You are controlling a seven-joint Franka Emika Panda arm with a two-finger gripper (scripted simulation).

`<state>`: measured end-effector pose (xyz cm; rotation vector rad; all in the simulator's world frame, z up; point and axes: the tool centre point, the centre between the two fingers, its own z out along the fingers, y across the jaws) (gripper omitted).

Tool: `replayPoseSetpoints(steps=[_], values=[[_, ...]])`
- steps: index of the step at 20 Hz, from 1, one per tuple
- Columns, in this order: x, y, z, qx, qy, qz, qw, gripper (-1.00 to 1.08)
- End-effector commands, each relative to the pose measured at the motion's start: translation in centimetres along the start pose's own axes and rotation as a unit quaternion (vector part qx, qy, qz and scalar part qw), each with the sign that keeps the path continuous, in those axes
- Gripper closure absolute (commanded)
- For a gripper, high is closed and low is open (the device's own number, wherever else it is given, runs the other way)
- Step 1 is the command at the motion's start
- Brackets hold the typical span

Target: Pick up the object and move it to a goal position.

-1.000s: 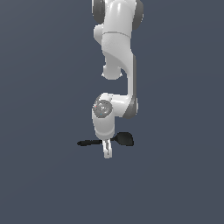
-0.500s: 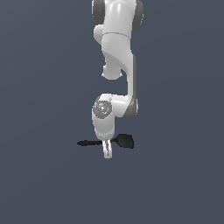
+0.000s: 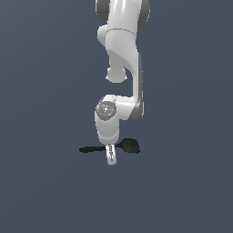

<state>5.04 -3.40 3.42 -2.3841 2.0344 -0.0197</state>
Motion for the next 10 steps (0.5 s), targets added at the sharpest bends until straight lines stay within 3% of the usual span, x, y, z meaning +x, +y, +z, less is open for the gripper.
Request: replayPoseSetpoints(steps=[1, 10], values=[[0.2, -0.6, -1.7, 0.009, 0.002, 0.006, 0.9999, 1.08], [1.4, -3.6, -13.0, 0.061, 0.019, 0.048, 0.9968, 1.08]])
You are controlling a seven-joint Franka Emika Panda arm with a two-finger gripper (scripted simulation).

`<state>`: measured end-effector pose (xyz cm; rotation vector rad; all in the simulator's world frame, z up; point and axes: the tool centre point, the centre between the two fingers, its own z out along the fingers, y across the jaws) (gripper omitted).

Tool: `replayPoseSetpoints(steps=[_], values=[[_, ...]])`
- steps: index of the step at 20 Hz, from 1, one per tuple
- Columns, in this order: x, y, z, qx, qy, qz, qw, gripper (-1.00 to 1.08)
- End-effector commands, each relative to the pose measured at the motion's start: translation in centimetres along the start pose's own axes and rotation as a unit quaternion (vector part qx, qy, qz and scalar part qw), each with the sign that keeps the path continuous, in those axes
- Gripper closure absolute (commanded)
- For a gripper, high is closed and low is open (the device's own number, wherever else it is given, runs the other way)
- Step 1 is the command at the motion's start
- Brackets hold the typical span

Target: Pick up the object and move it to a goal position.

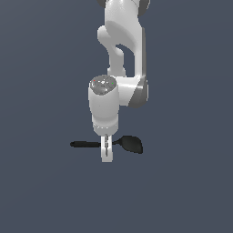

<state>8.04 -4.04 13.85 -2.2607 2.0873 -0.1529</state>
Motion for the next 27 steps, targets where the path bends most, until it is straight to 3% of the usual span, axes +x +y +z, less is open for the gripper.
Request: replayPoseSetpoints(steps=[1, 8, 15, 21, 27], values=[[0.5, -1.4, -4.3, 0.021, 0.006, 0.016, 0.9996, 1.08], [2.0, -4.5, -17.8, 0.083, 0.028, 0.066, 0.994, 1.08], [2.8, -5.8, -28.8, 0.131, 0.047, 0.104, 0.9848, 1.08], [3.0, -6.1, -34.2, 0.155, 0.057, 0.121, 0.9789, 1.08], [3.0, -6.2, -35.7, 0.161, 0.059, 0.126, 0.9772, 1.08]])
